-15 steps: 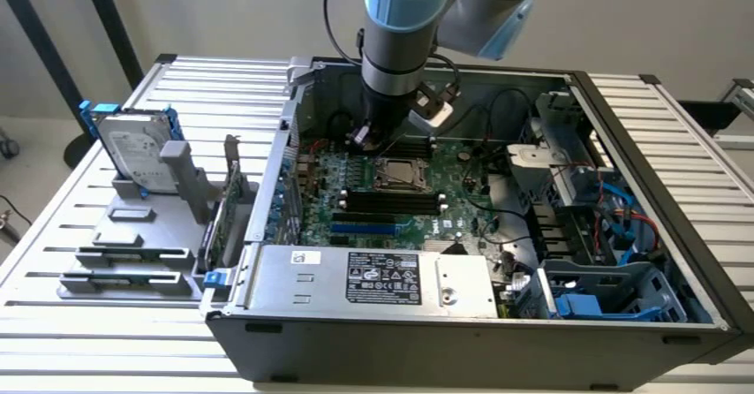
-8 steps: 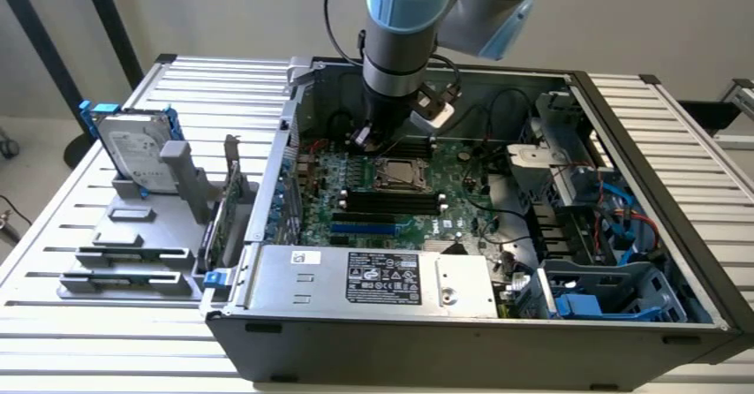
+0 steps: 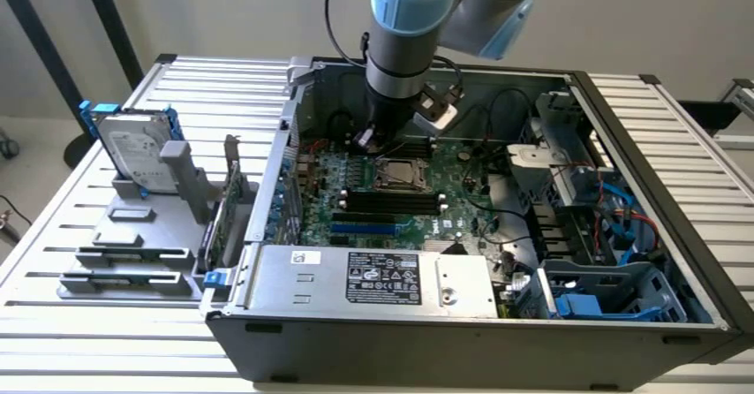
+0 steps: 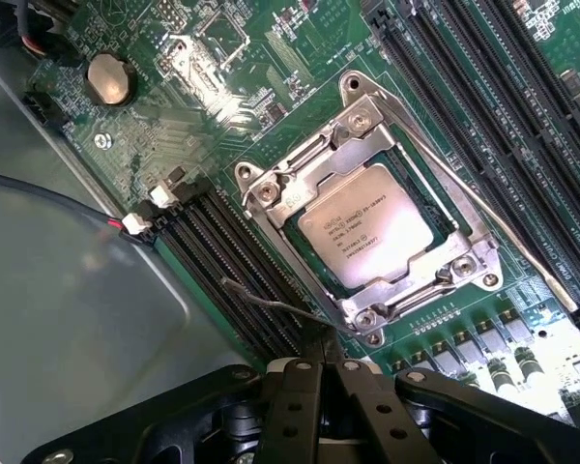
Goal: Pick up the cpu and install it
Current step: 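Install the first cpu locking lever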
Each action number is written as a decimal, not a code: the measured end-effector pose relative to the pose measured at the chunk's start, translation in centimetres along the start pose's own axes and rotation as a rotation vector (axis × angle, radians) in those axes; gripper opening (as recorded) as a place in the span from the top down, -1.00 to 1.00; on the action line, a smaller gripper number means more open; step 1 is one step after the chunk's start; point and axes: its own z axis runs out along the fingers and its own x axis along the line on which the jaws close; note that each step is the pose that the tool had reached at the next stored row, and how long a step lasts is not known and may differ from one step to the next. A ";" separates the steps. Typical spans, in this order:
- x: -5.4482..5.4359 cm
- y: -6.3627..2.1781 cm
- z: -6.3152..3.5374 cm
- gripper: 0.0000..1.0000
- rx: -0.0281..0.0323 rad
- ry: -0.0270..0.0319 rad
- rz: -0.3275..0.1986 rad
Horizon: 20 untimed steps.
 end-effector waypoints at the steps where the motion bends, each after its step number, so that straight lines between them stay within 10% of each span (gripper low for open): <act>1: 0.0 0.05 0.03 0.79 0.0002 -0.0005 -0.001; 20: 0.5 1.04 0.59 0.79 0.0002 -0.0131 -0.025</act>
